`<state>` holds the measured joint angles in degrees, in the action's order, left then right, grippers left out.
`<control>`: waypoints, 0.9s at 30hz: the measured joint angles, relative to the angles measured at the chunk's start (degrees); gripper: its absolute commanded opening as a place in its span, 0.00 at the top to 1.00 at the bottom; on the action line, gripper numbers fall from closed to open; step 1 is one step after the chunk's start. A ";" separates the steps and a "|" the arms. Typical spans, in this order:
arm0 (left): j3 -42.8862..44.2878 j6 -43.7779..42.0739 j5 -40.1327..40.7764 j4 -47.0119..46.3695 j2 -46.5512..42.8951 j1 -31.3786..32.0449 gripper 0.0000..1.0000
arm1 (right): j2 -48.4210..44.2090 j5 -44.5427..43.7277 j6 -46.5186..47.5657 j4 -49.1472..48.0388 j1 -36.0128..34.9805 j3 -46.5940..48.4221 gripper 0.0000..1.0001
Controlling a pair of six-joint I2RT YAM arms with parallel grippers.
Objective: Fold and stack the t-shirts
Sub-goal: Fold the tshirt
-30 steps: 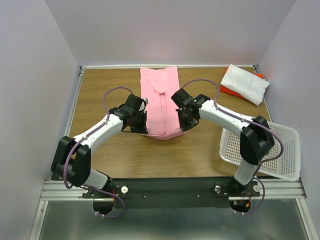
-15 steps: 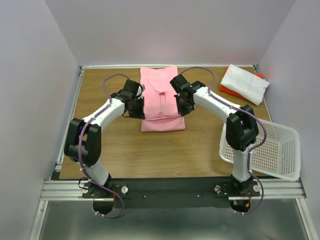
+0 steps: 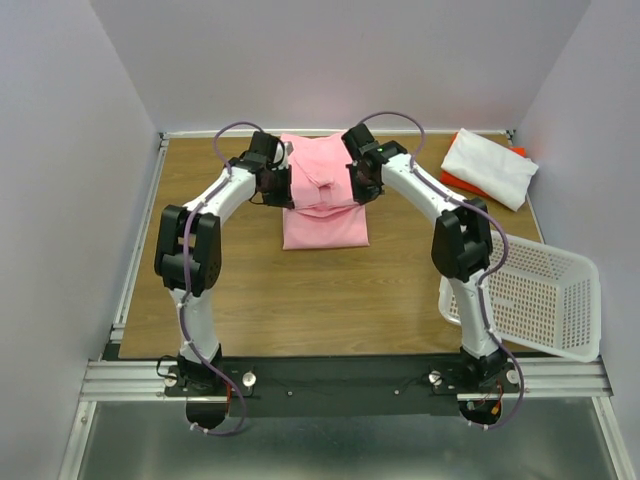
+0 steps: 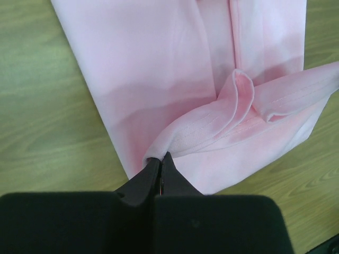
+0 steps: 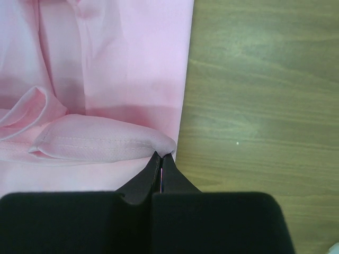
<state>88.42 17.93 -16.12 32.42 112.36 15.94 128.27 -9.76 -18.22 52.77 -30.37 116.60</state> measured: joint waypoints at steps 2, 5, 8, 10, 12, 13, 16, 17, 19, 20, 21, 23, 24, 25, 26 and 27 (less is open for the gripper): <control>2.45 -0.20 -0.28 0.00 1.90 -0.44 1.00 | 1.57 0.07 0.57 0.09 0.52 2.23 0.99; 4.94 -0.22 -0.63 0.13 3.85 -1.25 1.00 | 4.33 0.13 1.57 0.37 1.36 5.92 1.00; 6.54 -0.17 -0.90 0.33 5.14 -2.38 1.00 | 6.75 0.24 2.29 0.50 2.03 9.29 1.00; 7.54 -0.09 -1.03 0.44 5.95 -3.13 1.00 | 8.11 0.37 2.86 0.61 2.49 10.95 1.00; 8.39 0.13 -1.27 0.31 6.86 -3.69 1.00 | 9.29 0.50 3.32 0.59 2.75 12.39 1.00; 8.72 0.31 -1.49 0.24 7.39 -3.96 1.00 | 9.75 0.61 3.45 0.59 2.97 12.87 0.99; 9.44 0.46 -2.47 0.17 8.83 -4.31 1.00 | 11.23 1.42 3.91 0.63 3.45 14.62 1.00; 9.75 0.50 -2.69 0.07 9.42 -4.35 1.00 | 11.78 1.75 4.09 0.72 3.63 15.30 1.00; 10.27 0.57 -3.02 -0.11 10.56 -4.39 1.00 | 12.90 2.43 4.28 0.70 4.00 16.57 1.00; 10.34 0.68 -3.06 -0.26 10.99 -4.52 0.97 | 13.73 3.26 4.35 0.76 4.33 17.70 0.99; 10.38 0.81 -3.10 -0.44 11.37 -4.57 0.89 | 14.21 3.61 4.35 0.72 4.55 18.36 0.97; 10.38 1.46 -3.19 -1.03 12.11 -4.72 0.61 | 15.67 5.01 4.35 0.57 5.31 20.24 0.78; 10.38 1.88 -3.30 -1.40 12.28 -4.85 0.55 | 15.93 5.42 4.31 0.48 5.42 20.52 0.53; 10.38 2.21 -3.32 -1.53 12.33 -4.98 0.52 | 16.52 6.05 4.48 0.44 5.88 21.31 0.43; 10.49 2.54 -3.39 -1.75 12.37 -5.18 0.48 | 16.81 6.58 4.52 0.39 6.14 21.86 0.38; 10.62 2.71 -3.41 -2.32 12.37 -5.42 0.46 | 16.87 6.86 4.35 0.31 6.23 22.10 0.32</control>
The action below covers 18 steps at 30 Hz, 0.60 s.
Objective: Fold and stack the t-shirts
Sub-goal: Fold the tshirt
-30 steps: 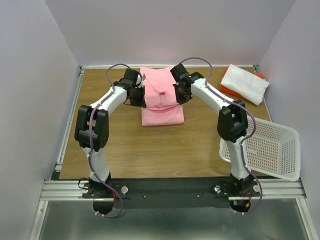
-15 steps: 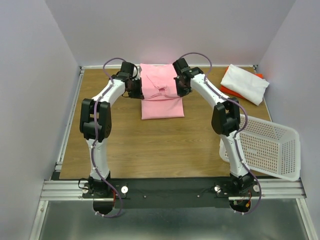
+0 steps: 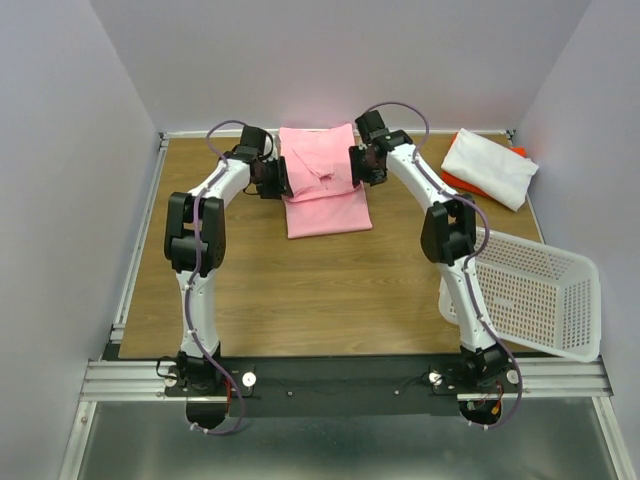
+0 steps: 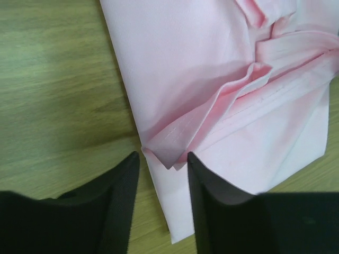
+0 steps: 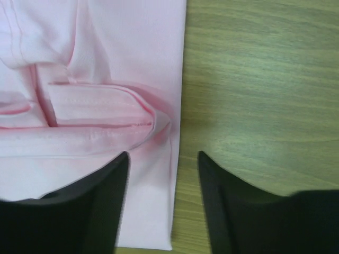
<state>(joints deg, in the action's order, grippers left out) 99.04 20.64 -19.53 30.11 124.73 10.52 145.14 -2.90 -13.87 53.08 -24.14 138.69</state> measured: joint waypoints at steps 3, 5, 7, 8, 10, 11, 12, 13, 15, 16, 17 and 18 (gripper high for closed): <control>1.11 0.33 0.00 -0.61 0.00 -0.44 0.46 | -0.02 0.68 0.09 -0.68 0.52 0.81 0.28; 1.60 0.39 0.02 -2.05 -0.20 -0.63 0.46 | -0.17 0.87 0.09 -1.14 0.66 0.85 0.27; 1.03 0.44 0.02 -3.26 -0.81 -0.76 0.46 | -0.92 1.42 0.24 -1.79 0.63 -0.46 0.27; 0.09 0.44 0.00 -3.96 -1.57 -0.79 0.46 | -1.51 1.77 0.28 -2.03 0.63 -1.51 0.27; -2.49 0.46 -0.07 -5.09 -3.37 -0.76 0.46 | -3.45 2.47 0.44 -2.75 0.63 -5.03 0.27; -3.32 0.46 -0.11 -5.31 -3.91 -0.76 0.46 | -4.81 2.89 0.46 -2.97 0.63 -7.58 0.27; -5.09 0.42 -0.13 -5.66 -5.11 -0.68 0.46 | -5.86 3.17 0.46 -3.15 0.63 -9.14 0.28; -6.80 0.42 -0.20 -6.25 -5.95 -0.66 0.45 | -6.51 3.48 0.44 -3.23 0.61 -10.29 0.28; -9.66 0.42 -0.33 -6.88 -7.54 -0.63 0.46 | -8.13 4.11 0.39 -3.74 0.61 -13.29 0.30; -11.61 0.42 -0.50 -7.37 -8.41 -0.42 0.45 | -9.25 4.39 0.37 -4.17 0.61 -15.15 0.30; -12.61 0.42 -0.55 -7.50 -8.90 -0.28 0.46 | -9.90 4.61 0.28 -4.20 0.61 -16.41 0.31; -13.81 0.42 -0.59 -7.80 -9.31 -0.20 0.46 | -10.49 4.85 0.17 -4.52 0.61 -17.86 0.32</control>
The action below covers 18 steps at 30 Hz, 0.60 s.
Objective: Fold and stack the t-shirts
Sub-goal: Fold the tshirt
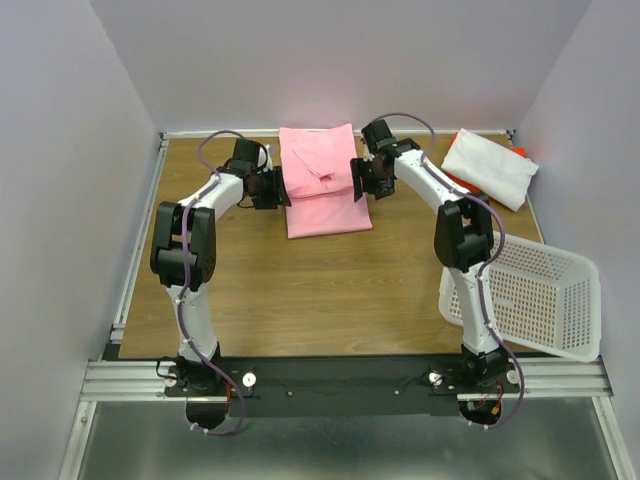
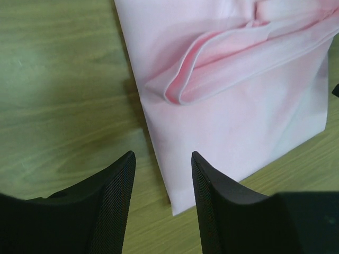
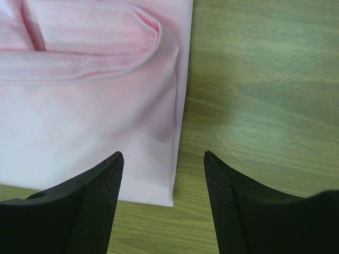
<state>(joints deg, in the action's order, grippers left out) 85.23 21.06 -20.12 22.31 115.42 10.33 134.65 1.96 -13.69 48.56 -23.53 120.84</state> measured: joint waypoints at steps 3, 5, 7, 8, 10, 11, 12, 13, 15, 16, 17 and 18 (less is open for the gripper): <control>-3.21 0.00 -0.09 -0.44 -0.83 0.55 0.46 | -1.79 0.55 -0.46 -0.81 0.00 -4.37 0.37; -5.09 0.00 -0.11 -0.50 -1.22 1.18 0.46 | -2.56 0.74 -0.87 -1.33 0.00 -6.58 0.39; -6.71 0.00 -0.11 -0.59 -1.46 1.97 0.45 | -3.32 0.87 -1.31 -1.66 0.00 -9.14 0.45; -7.39 0.02 -0.11 -0.63 -1.64 2.29 0.46 | -3.78 0.94 -1.55 -2.19 0.00 -10.62 0.46; -8.48 0.09 -0.09 -0.66 -1.86 2.86 0.46 | -4.59 1.18 -1.90 -2.40 0.00 -13.00 0.51; -8.61 0.07 0.00 -0.76 -1.99 3.02 0.46 | -4.92 1.38 -2.08 -2.67 0.00 -13.90 0.53; -8.66 0.09 0.04 -0.81 -2.08 3.26 0.46 | -5.22 1.62 -2.32 -2.89 0.00 -14.69 0.55; -8.74 0.09 0.17 -0.83 -2.12 3.41 0.46 | -5.75 1.88 -2.40 -2.95 0.00 -15.82 0.57; -9.01 0.15 0.46 -0.87 -2.25 3.69 0.48 | -6.23 2.32 -2.71 -3.41 0.00 -16.96 0.60; -9.22 0.17 0.83 -0.87 -2.43 4.00 0.48 | -6.56 2.62 -2.82 -3.91 0.00 -17.79 0.62; -9.44 0.20 1.51 -0.85 -2.56 4.24 0.48 | -6.80 2.91 -2.91 -4.20 0.00 -18.47 0.63; -9.53 0.17 1.60 -0.87 -2.62 4.33 0.49 | -7.04 3.37 -3.02 -4.42 0.00 -19.06 0.64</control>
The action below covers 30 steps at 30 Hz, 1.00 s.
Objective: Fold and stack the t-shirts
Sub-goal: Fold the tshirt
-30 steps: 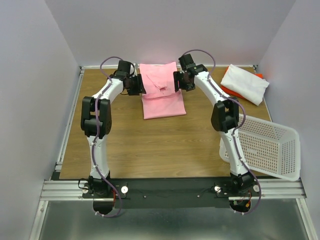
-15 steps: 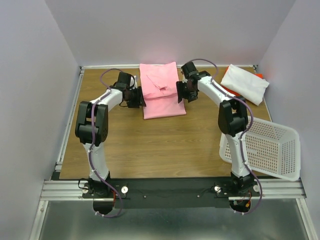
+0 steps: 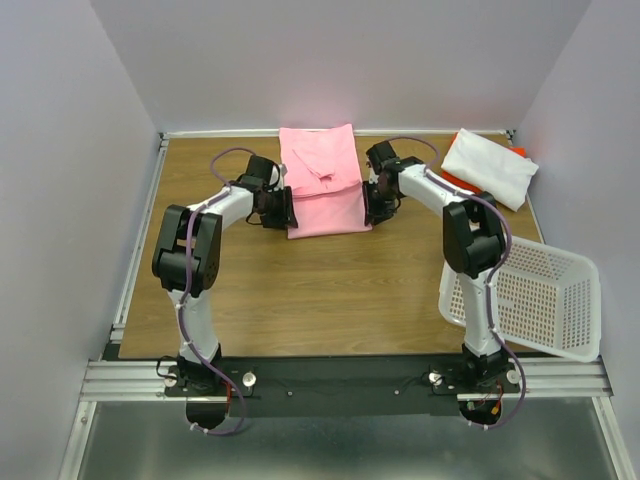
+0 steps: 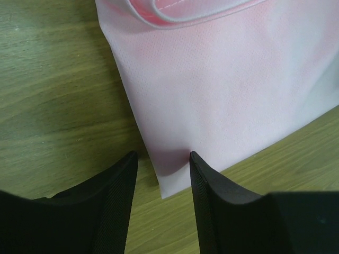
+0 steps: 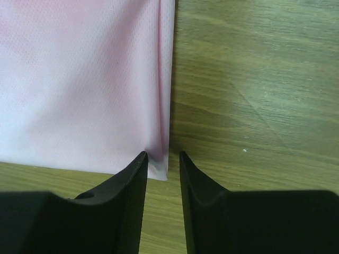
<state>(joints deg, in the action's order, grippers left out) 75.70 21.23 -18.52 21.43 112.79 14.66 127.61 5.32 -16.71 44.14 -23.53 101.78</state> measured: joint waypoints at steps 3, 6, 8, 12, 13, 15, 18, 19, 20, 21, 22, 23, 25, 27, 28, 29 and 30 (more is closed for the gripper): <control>-0.39 0.02 1.70 0.02 -0.37 0.85 0.51 | -0.66 0.83 -0.26 -0.96 0.00 -1.29 0.67; -1.44 -0.02 2.93 -0.39 -1.03 1.81 0.58 | -1.18 1.70 -0.44 -1.88 0.00 -2.47 0.75; -2.14 -0.07 3.34 -0.94 -1.31 2.27 0.78 | -1.46 2.21 -0.66 -2.40 0.00 -3.17 0.82; -3.61 -0.11 3.80 -2.38 -1.49 2.75 1.00 | -2.56 3.80 -1.18 -3.61 0.00 -5.35 0.99; -3.96 -0.28 3.78 -2.78 -1.68 2.80 1.00 | -2.91 4.04 -1.33 -3.69 0.00 -5.86 1.00; -5.25 -0.24 3.85 -3.74 -2.49 2.91 1.00 | -3.87 4.55 -1.57 -4.26 0.00 -7.65 1.00; -8.39 -0.31 3.85 -4.35 -4.85 3.08 1.00 | -6.27 5.14 -1.81 -4.22 0.00 -11.17 1.00; -10.03 -0.31 3.82 -4.31 -6.10 3.10 1.00 | -7.13 5.42 -1.88 -4.33 0.00 -12.39 0.99; -10.84 -0.31 3.78 -4.33 -6.73 3.10 1.00 | -8.35 5.70 -1.92 -4.50 -0.04 -14.14 0.99; -12.57 -0.35 3.69 -4.02 -8.13 3.28 1.00 | -9.49 6.12 -1.97 -4.72 -0.17 -16.02 1.00; -13.70 -0.37 3.52 -3.91 -9.20 3.56 1.00 | -10.86 6.40 -2.19 -4.70 -0.37 -17.68 1.00; -15.28 -0.35 3.17 -3.72 -10.38 3.87 1.00 | -12.07 6.75 -2.36 -4.61 -0.55 -19.30 1.00; -18.08 -0.26 2.62 -3.32 -12.85 4.68 1.00 | -15.28 7.37 -2.78 -4.74 -1.27 -23.23 1.00; -20.61 -0.17 2.10 -2.56 -15.21 5.95 1.00 | -17.92 7.61 -3.28 -4.66 -1.97 -26.32 0.99; -21.88 0.04 1.99 -2.45 -16.39 6.67 1.00 | -19.87 7.65 -3.58 -4.46 -2.54 -28.46 1.00; -23.08 0.24 1.99 -2.25 -17.42 7.30 1.00 | -21.53 7.65 -3.98 -4.70 -3.04 -30.42 1.00; -24.55 0.79 1.92 -2.08 -18.75 8.00 1.00 | -23.41 7.63 -4.42 -4.48 -3.54 -32.37 1.00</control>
<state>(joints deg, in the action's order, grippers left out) 51.16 22.02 -16.60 19.35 94.04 22.65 104.20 12.95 -21.12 39.66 -27.07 69.41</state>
